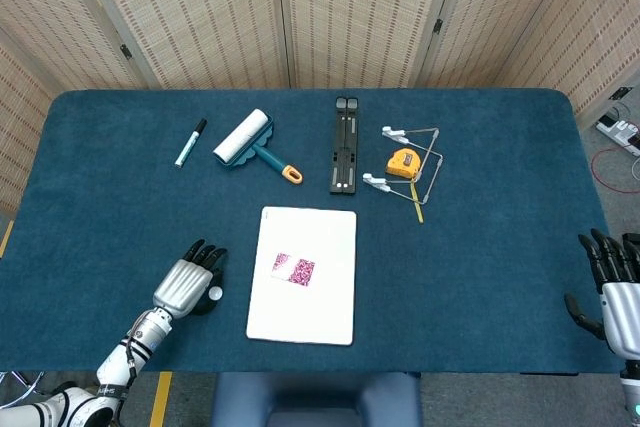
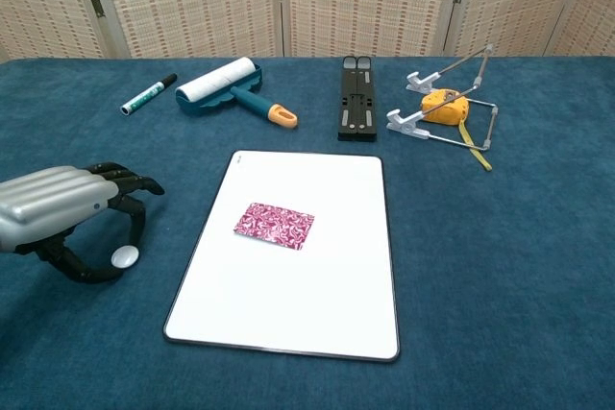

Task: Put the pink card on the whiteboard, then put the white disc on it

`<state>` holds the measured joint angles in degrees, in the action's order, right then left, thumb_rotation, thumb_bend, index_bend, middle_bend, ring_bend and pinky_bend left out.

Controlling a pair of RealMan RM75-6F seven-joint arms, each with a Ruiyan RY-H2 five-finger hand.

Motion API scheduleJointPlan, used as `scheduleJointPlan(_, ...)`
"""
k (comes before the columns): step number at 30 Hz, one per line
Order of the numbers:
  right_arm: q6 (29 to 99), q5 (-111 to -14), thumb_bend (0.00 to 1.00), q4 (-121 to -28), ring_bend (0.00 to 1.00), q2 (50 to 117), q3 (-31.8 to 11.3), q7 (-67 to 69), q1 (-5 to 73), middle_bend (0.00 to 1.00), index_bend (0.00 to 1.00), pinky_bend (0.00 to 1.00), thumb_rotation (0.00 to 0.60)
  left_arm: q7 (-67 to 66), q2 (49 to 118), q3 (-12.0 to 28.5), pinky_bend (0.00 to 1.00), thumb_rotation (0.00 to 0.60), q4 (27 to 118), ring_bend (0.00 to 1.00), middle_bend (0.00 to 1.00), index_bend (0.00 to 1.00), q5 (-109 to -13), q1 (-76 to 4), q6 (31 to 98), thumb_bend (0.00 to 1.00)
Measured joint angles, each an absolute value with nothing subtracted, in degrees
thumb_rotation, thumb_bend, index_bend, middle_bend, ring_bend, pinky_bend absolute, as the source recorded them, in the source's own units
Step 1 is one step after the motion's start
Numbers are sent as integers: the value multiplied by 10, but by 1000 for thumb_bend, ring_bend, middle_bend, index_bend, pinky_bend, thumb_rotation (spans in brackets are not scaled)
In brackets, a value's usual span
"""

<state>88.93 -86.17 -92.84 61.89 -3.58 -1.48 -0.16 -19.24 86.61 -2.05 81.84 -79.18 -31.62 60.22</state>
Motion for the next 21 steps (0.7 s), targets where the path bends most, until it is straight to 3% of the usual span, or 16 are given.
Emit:
scheduleJointPlan(12,886,-859,364,-928,64,620,-37,-16,0,54,0,0,600,-203,856,22,0,600,870,121,150,523,-800,-355,583,335)
scheduleJointPlan(21,887,-855,363,-927,64,616,-38,-11,-2,54,0,0,600,-256,900,68,0,600,883,121,150,523,-755,-410,537,334)
